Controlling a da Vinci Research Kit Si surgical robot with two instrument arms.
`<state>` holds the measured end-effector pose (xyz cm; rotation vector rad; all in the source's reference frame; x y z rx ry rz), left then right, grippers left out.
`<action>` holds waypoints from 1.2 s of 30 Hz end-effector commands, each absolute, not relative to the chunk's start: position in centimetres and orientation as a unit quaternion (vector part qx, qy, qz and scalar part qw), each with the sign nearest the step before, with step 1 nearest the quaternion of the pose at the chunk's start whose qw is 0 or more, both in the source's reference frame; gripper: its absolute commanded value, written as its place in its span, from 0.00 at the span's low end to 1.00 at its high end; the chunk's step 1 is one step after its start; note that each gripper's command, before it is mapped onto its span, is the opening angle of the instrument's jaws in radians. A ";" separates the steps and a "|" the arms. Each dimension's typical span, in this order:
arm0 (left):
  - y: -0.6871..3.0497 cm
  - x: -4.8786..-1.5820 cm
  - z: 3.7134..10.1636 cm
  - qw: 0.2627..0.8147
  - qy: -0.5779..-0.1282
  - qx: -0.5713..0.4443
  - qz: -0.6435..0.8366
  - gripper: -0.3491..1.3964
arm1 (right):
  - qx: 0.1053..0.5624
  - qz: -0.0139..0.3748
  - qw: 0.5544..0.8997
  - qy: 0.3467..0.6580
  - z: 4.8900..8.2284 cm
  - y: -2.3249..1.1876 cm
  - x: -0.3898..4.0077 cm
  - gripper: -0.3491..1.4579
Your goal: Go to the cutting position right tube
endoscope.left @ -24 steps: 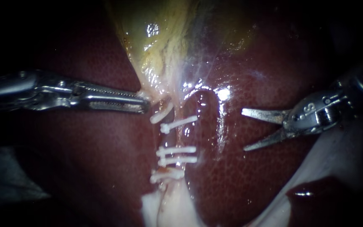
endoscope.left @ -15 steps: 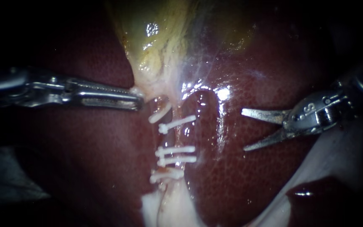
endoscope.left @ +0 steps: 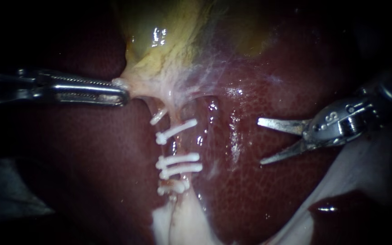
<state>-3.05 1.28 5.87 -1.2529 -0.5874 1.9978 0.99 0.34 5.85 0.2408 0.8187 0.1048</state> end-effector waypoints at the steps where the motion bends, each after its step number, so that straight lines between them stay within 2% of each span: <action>1: 1.28 -3.06 5.86 0.348 -0.226 -0.484 0.771 0.00 | 0.123 0.056 0.907 0.399 5.87 0.34 1.03 0.99; 8: 1.23 -3.09 5.82 0.350 -0.224 -0.483 0.771 0.00 | 0.210 0.116 0.878 0.415 6.01 0.27 1.35 0.99; 16: 1.21 -3.11 5.80 0.351 -0.222 -0.482 0.771 0.00 | 0.281 0.148 0.847 0.427 6.42 0.12 1.67 0.99; 24: 1.20 -3.11 5.81 0.351 -0.222 -0.482 0.771 0.00 | 0.327 0.153 0.828 0.428 6.82 0.06 1.81 0.99; 36: 1.19 -3.11 5.81 0.352 -0.221 -0.482 0.771 0.00 | 0.358 0.141 0.802 0.456 7.02 0.17 2.05 0.96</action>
